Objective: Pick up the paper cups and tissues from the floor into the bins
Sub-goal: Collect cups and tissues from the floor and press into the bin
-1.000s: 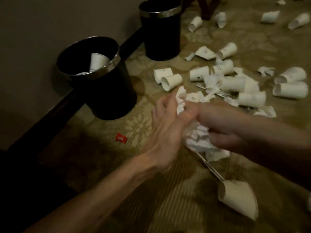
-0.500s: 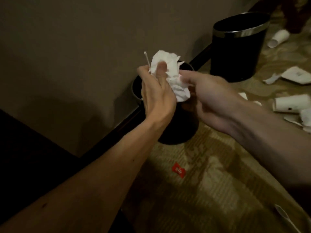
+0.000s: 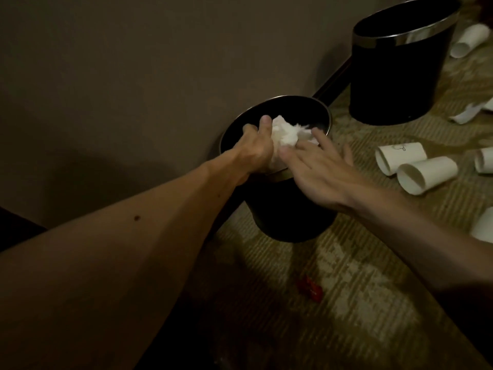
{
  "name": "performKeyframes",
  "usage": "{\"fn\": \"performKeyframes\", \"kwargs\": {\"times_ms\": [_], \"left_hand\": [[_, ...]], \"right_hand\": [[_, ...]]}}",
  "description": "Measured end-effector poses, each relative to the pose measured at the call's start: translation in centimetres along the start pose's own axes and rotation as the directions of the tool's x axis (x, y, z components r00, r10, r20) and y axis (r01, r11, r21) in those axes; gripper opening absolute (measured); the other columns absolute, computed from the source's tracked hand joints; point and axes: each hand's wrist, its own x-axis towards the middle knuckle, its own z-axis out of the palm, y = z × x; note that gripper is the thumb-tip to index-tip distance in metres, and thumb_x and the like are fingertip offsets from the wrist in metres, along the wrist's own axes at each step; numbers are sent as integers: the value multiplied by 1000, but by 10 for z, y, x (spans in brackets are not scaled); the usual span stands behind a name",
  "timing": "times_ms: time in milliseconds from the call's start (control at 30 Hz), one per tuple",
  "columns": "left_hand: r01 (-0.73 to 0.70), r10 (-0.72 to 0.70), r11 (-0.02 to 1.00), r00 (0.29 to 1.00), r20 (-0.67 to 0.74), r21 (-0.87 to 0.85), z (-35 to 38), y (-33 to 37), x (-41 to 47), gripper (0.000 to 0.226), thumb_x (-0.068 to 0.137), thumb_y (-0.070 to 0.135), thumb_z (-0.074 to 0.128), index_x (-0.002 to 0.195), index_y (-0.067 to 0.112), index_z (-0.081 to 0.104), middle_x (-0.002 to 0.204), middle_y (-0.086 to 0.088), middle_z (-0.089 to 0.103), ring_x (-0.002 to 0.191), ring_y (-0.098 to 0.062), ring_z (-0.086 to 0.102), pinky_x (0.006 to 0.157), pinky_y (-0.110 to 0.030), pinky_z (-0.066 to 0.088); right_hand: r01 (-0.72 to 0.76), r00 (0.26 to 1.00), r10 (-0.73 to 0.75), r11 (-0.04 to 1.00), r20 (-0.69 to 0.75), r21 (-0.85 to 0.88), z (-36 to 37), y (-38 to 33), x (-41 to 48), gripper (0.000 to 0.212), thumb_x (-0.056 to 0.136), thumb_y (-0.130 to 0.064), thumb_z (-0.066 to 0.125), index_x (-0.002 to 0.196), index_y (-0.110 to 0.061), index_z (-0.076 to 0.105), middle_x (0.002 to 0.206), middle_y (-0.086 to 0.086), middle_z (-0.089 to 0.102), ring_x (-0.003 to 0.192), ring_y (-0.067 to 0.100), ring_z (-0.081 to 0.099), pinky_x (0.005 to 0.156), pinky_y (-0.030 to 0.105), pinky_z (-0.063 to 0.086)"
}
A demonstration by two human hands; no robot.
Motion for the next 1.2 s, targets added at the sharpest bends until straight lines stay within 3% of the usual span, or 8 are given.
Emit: {"fn": "performKeyframes", "kwargs": {"times_ms": [200, 367, 533, 700, 900, 967, 1067, 1200], "left_hand": [[-99, 110, 992, 982, -153, 73, 1, -5, -13, 55, 105, 48, 20, 131, 11, 52, 138, -14, 52, 129, -34, 45, 110, -43, 33], [-354, 419, 908, 797, -435, 225, 16, 11, -66, 28, 102, 41, 37, 86, 21, 49, 93, -1, 56, 92, -19, 51, 82, -37, 38], [-754, 798, 556, 602, 31, 351, 45, 32, -152, 42, 99, 36, 45, 60, 24, 39, 54, 8, 41, 50, -10, 41, 55, -37, 37], [-902, 765, 341, 430, 480, 266, 82, -4, -264, 33, 99, 39, 44, 69, 24, 43, 55, 12, 36, 48, -6, 36, 50, -29, 30], [-766, 431, 628, 490, 758, 138, 127, -92, -355, 29, 96, 59, 42, 101, 34, 54, 93, 16, 52, 81, 0, 48, 69, -25, 41], [-702, 330, 699, 487, 809, 138, 146, -113, -372, 51, 88, 75, 38, 124, 39, 44, 109, 21, 44, 97, 2, 45, 78, -24, 42], [-685, 271, 716, 450, 851, 134, 174, -132, -390, 77, 77, 87, 37, 137, 40, 32, 119, 20, 39, 107, -1, 38, 85, -27, 41], [-655, 249, 743, 458, 853, 135, 204, -145, -402, 64, 84, 76, 46, 131, 33, 45, 121, 14, 45, 109, -6, 44, 90, -34, 45]], "right_hand": [[10, 981, 3, 998, -194, 63, -9, 15, -17, 68, 97, -58, 38, 152, -18, 32, 162, 6, 14, 150, 21, 5, 119, 39, 12], [87, 971, -104, 993, -214, -85, -22, 30, -69, 49, 92, -41, 58, 135, -22, 44, 137, 4, 34, 131, 22, 32, 100, 28, 30], [205, 977, -199, 976, 78, -76, -38, 49, -170, 13, 86, -52, 50, 92, -41, 46, 89, -20, 46, 82, 0, 48, 67, 22, 35], [83, 962, -85, 996, 259, 17, -16, 89, -328, 15, 88, -40, 62, 102, -35, 59, 94, -23, 53, 82, -7, 49, 72, 9, 36], [-102, 920, 63, 991, 387, 81, 28, 109, -457, 40, 91, -39, 63, 128, -35, 49, 120, -23, 40, 113, -2, 44, 92, 7, 31], [-135, 919, 87, 986, 384, 101, 43, 107, -475, 48, 90, -41, 64, 132, -39, 42, 123, -26, 33, 118, -4, 36, 94, 4, 25], [-216, 913, 174, 973, 368, 76, 66, 106, -490, 62, 89, -38, 66, 143, -34, 35, 134, -24, 32, 126, -4, 30, 101, 7, 23], [-284, 899, 228, 954, 374, 99, 87, 105, -498, 67, 91, -28, 65, 148, -28, 30, 145, -9, 37, 134, 9, 33, 113, 21, 26]]}}
